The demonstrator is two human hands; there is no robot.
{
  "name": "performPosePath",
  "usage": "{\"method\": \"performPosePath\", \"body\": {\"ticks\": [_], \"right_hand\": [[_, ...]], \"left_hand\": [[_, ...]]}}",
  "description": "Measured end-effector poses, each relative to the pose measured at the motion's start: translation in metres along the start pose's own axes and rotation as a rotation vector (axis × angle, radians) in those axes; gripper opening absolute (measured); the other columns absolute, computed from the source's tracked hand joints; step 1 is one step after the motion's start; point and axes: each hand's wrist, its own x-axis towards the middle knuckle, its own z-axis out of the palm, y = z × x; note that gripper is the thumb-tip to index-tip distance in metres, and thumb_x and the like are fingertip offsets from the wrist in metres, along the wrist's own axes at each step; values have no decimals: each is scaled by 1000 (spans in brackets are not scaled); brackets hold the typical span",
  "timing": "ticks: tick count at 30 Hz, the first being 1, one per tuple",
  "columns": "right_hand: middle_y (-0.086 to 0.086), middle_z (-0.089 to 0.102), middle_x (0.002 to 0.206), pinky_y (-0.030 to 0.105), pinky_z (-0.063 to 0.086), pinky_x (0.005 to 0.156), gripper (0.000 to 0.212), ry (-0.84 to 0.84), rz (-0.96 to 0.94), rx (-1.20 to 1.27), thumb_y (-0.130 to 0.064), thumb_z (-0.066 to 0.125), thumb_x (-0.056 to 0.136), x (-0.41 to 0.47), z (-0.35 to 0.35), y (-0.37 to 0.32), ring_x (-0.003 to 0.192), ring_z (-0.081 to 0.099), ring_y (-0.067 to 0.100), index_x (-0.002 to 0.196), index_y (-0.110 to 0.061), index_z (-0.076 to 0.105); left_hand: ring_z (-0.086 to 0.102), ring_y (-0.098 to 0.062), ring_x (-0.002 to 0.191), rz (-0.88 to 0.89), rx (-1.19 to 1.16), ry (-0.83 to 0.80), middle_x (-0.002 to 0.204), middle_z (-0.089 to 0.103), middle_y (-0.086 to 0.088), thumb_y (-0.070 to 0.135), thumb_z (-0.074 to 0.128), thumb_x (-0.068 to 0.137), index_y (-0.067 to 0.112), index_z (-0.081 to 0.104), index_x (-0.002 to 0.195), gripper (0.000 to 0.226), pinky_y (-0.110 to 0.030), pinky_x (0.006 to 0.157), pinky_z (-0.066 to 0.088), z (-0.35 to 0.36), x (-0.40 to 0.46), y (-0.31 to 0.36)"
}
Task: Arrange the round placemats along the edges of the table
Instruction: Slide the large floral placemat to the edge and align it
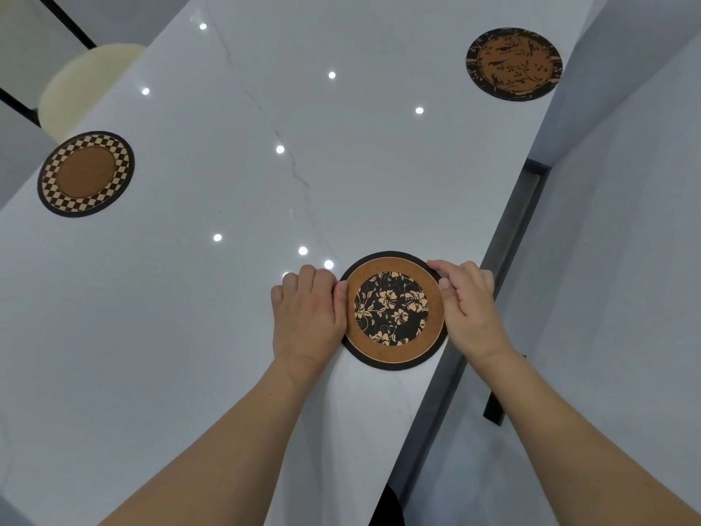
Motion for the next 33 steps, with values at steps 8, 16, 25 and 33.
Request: {"method": "performPosePath", "body": {"ticks": [8,16,25,33], "right_hand": [[-7,51,99,29,36,93,29,-141,15,-84,-20,46,98,11,-18,-5,109,39,11,125,-20,56],[-9,51,102,27,36,91,28,-141,-10,-119,-18,45,97,11,-20,-3,108,40,10,123,-19,56],[-10,49,105,28,37,93,25,-200,-24,-157,-19,47,97,13,-22,-4,112,39,10,121,-19,52],[-14,47,90,32,45,88,21,-206,-23,-158,-19,45,98,13,-22,-4,105,44,12,118,-21,52]], "left_hand": [[42,-26,78,6,-15,-5,85,49,-3,37,32,99,17,50,84,31,-40,72,34,0,-1,0],[41,-25,78,9,-29,22,83,47,-1,40,31,98,19,52,86,32,-38,72,32,0,-1,1],[41,-25,81,8,-39,24,83,45,1,41,35,98,21,52,87,28,-38,73,32,1,-2,0],[39,-24,80,14,-35,22,83,43,2,41,35,99,23,50,87,26,-37,73,32,1,-2,-1]]}}
